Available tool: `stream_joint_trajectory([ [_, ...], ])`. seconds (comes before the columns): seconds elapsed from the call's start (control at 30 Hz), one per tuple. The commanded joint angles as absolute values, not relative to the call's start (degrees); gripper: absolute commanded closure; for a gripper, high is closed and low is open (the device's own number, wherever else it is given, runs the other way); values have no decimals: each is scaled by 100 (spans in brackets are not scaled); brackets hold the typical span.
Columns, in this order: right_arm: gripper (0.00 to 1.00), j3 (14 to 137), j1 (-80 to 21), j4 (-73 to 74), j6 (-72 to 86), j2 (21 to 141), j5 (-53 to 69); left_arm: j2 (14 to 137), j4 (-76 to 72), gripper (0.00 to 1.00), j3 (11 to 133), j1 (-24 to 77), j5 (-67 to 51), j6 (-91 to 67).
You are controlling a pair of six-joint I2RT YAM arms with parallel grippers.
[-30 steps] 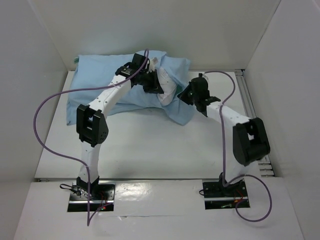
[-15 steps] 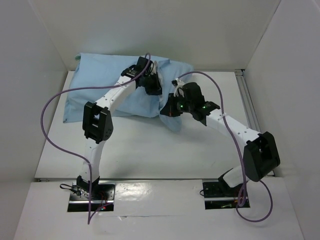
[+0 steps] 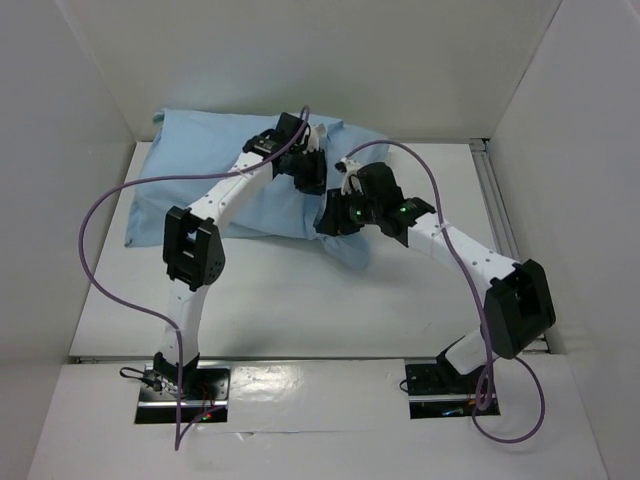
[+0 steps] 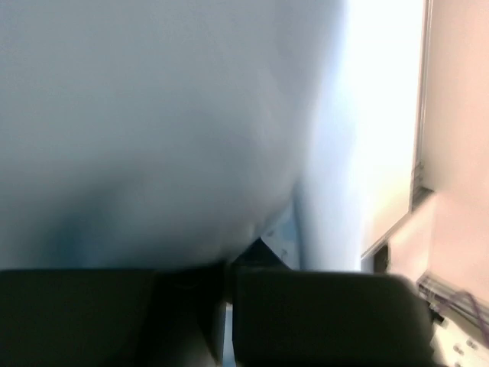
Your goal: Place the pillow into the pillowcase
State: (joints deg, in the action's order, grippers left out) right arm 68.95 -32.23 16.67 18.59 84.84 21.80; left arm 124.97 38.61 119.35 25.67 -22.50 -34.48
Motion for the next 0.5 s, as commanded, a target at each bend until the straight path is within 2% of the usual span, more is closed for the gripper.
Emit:
stream_joint_trajectory([
  [0.0, 53, 6680, -3322, 1915, 2021, 8718, 1918, 12375, 4480, 70, 12717, 2531, -2593, -2700],
  [0.07, 46, 6601, -3322, 1916, 2082, 8719, 1706, 12270, 4972, 53, 12867, 2479, -2497, -2479],
  [0.1, 35, 6601, -3322, 1986, 2135, 8632, 1409, 12078, 5218, 43, 12745, 2426, -2496, -2365],
  [0.17, 29, 6601, -3200, 2204, 2136, 8517, 1249, 11761, 5221, 35, 12186, 2347, -2443, -2312],
  [0.23, 29, 6653, -3199, 2355, 2136, 8255, 968, 11330, 5221, 32, 11840, 2268, -2496, -2312],
  [0.3, 31, 6715, -3129, 2583, 2074, 8052, 818, 11084, 5221, 41, 11427, 2197, -2558, -2250],
  [0.33, 32, 6802, -3077, 2584, 2074, 7964, 669, 10979, 5221, 52, 11347, 2145, -2558, -2198],
  [0.37, 34, 6942, -3076, 2784, 2074, 7832, 607, 10838, 5221, 86, 11234, 2145, -2392, -2197],
  [0.4, 36, 7022, -3024, 2847, 2074, 7831, 606, 10785, 5168, 95, 11180, 2145, -2330, -2197],
  [0.47, 42, 7197, -3023, 2988, 2170, 7831, 273, 10784, 5055, 98, 11057, 2145, -2329, -2145],
])
